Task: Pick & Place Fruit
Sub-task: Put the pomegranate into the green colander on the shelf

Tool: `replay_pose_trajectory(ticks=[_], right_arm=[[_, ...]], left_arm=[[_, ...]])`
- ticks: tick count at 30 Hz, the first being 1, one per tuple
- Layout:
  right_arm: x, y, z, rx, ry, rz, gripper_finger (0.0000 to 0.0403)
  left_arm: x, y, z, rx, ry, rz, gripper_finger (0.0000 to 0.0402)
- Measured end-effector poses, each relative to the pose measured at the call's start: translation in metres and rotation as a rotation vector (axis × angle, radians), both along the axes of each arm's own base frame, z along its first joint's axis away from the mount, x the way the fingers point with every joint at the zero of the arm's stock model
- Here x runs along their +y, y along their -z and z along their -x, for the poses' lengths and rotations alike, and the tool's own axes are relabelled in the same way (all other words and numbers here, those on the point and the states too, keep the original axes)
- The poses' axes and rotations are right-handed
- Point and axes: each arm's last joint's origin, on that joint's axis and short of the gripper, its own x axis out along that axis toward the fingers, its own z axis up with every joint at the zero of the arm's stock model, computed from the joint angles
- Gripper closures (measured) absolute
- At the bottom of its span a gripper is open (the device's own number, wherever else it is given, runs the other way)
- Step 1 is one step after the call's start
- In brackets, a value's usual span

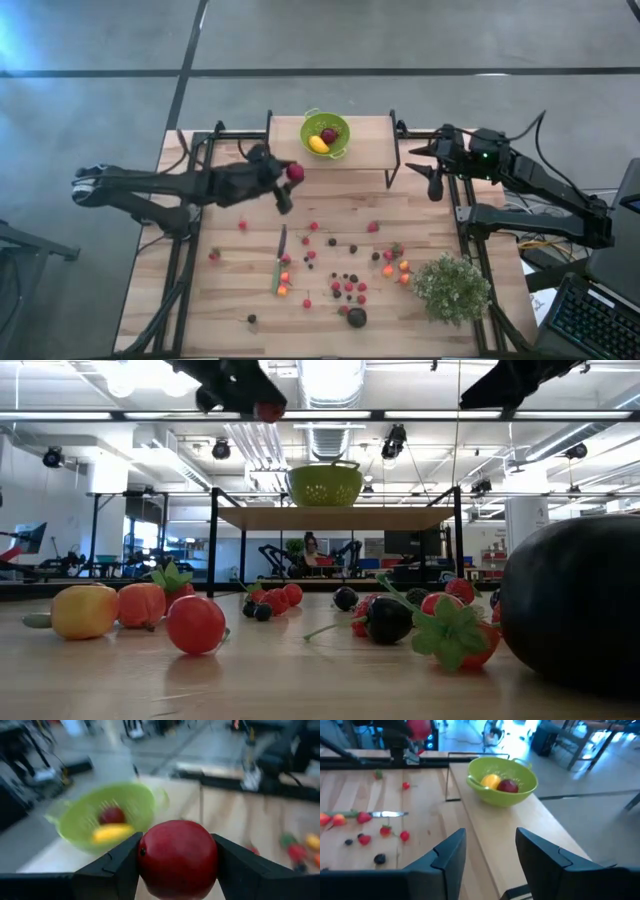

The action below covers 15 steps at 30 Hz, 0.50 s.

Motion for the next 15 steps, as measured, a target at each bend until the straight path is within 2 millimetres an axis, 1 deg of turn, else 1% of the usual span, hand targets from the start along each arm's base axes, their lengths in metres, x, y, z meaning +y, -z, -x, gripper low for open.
replay_pose_trajectory(ticks=[3, 6, 12, 15], right_arm=[[-0.001, 0.0, -0.001, -0.017, 0.005, 0.012, 0.0248], [-0.003, -0.003, -0.004, -0.058, 0.046, 0.039, 0.0257], [-0.01, -0.012, -0.012, -0.164, 0.158, -0.002, 0.0276], [-0.015, -0.012, -0.017, -0.142, 0.213, 0.016, 0.0286]], left_arm=[[0.011, -0.006, -0.003, -0.05, -0.028, -0.06, 0.0181], [0.02, -0.011, -0.005, -0.086, -0.056, -0.106, 0.0181], [0.041, -0.016, -0.004, -0.145, -0.127, -0.121, 0.0181], [0.052, -0.014, -0.006, -0.153, -0.159, -0.136, 0.0181]])
